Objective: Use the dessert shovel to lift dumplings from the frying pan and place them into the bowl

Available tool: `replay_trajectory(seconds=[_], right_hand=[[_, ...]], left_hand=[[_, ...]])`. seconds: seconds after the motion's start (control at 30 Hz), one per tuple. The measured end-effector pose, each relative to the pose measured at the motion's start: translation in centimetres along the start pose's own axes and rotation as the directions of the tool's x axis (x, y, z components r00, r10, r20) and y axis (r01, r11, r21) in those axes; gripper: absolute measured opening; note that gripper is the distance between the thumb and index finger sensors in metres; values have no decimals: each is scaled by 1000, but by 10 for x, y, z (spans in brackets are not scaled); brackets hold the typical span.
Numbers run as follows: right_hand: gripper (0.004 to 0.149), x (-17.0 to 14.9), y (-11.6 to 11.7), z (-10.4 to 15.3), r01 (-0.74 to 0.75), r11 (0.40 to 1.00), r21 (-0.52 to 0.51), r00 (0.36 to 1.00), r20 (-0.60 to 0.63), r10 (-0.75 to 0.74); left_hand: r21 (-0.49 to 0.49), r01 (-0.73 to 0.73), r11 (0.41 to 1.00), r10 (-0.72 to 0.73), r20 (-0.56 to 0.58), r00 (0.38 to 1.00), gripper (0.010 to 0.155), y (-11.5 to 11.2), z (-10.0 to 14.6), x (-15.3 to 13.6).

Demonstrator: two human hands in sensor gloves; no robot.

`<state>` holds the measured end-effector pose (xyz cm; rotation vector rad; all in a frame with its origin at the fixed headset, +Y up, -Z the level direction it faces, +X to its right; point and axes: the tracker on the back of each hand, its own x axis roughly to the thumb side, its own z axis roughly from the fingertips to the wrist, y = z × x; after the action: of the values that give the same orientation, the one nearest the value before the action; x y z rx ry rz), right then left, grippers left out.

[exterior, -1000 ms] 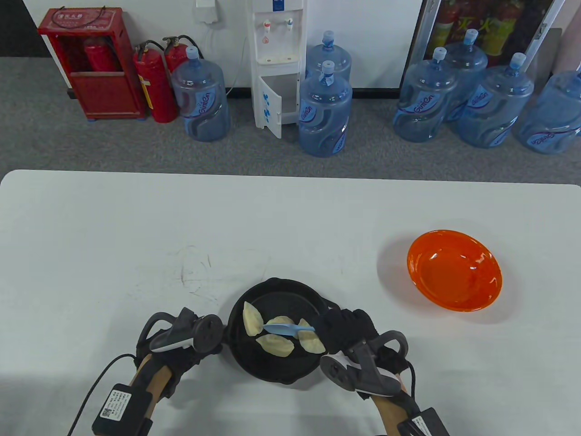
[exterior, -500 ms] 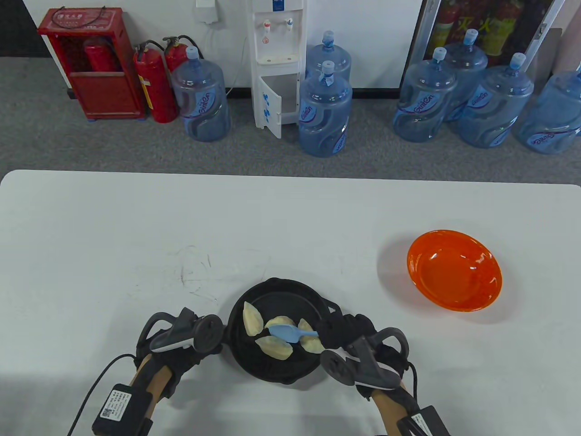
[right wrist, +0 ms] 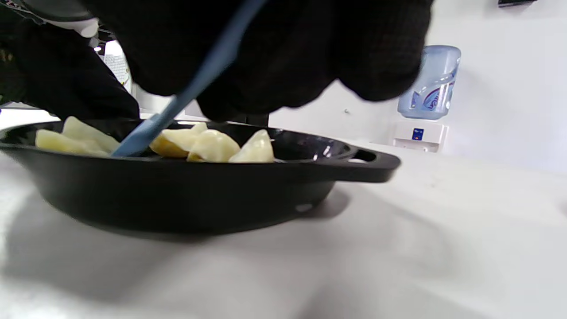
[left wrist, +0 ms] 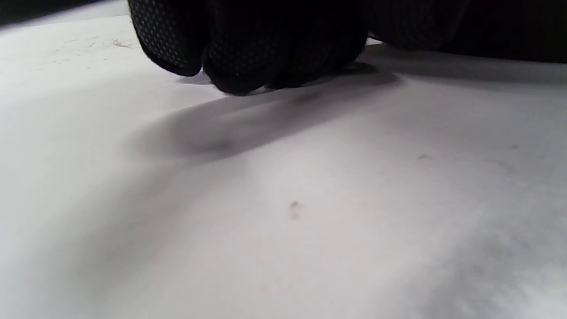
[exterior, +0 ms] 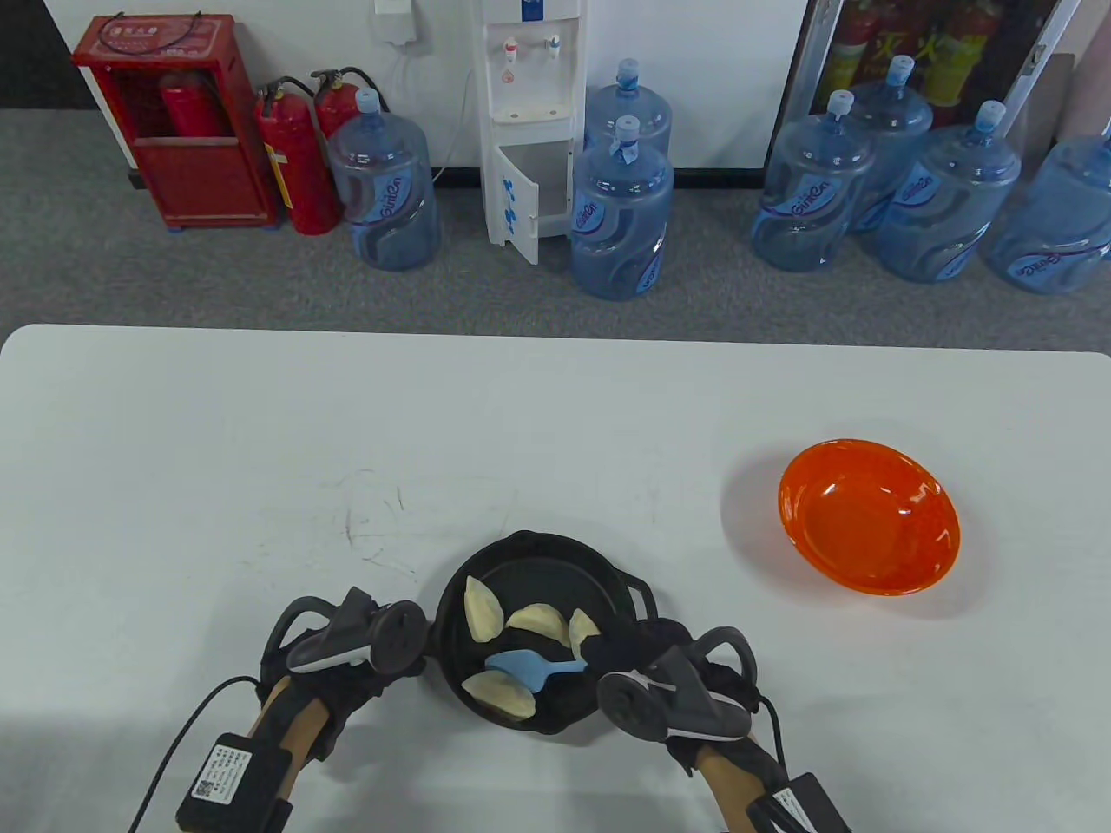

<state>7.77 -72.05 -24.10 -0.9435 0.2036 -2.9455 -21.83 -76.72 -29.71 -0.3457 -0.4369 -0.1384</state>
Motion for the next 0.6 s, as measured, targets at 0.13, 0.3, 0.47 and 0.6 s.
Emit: replay_trajectory(seconds=[0.13,0.3,0.47,0.6], right_hand=[[41,0,0,0,23,1000,-1,1000,8,-23],[41,-2,3,0,77,997,20,997,22,-77],[41,-1,5,-1,102,994,29,994,31,-103],[41,-5,6,-1,161,986,48,987,9,-162]], left_hand=[[-6,-12,1000,12,-1,1000,50,0,0,0],[-7,-11,1000,11,-3,1000,50,0,0,0],[-8,-8,1000,8,-5,1000,50,0,0,-1],[-10,-7,1000,7,-6,1000,50,0,0,0]])
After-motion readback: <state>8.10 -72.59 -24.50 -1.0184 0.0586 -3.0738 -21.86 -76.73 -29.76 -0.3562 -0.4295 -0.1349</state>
